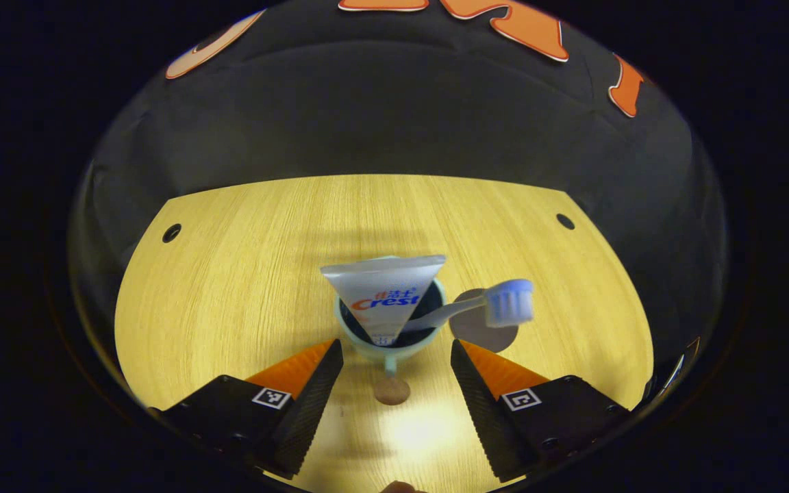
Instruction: Put the toothbrush and toothpaste on the desktop into the cup, then pick up the cup and place it on the coaster on the desktop.
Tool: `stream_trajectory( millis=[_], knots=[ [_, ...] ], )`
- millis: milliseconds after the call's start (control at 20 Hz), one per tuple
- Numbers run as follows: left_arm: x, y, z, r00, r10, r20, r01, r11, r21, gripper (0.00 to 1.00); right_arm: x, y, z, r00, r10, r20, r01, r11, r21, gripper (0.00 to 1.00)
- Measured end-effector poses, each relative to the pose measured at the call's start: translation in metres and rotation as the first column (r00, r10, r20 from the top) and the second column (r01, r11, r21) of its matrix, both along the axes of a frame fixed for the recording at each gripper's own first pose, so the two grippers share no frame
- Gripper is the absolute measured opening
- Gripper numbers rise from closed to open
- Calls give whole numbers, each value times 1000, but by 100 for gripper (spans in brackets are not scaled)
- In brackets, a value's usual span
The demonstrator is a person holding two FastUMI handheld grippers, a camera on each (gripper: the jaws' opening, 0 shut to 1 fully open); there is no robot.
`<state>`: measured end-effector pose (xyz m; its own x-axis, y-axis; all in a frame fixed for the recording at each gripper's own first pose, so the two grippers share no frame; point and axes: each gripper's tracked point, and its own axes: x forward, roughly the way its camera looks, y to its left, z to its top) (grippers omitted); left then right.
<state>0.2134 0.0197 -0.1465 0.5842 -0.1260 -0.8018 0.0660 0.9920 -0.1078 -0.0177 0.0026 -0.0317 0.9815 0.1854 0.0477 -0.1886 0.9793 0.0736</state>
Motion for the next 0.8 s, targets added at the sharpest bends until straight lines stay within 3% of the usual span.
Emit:
stream_trajectory(
  millis=[450,800],
  knots=[
    [17,-12,-16,988,-25,-153,44,991,123,94,-11,-7,-10,1000,-8,-8,8,1000,-14,88],
    [35,-11,-6,980,-5,-201,40,985,167,73,-14,-8,-13,1000,-7,-12,7,1000,-20,89]
  ],
)
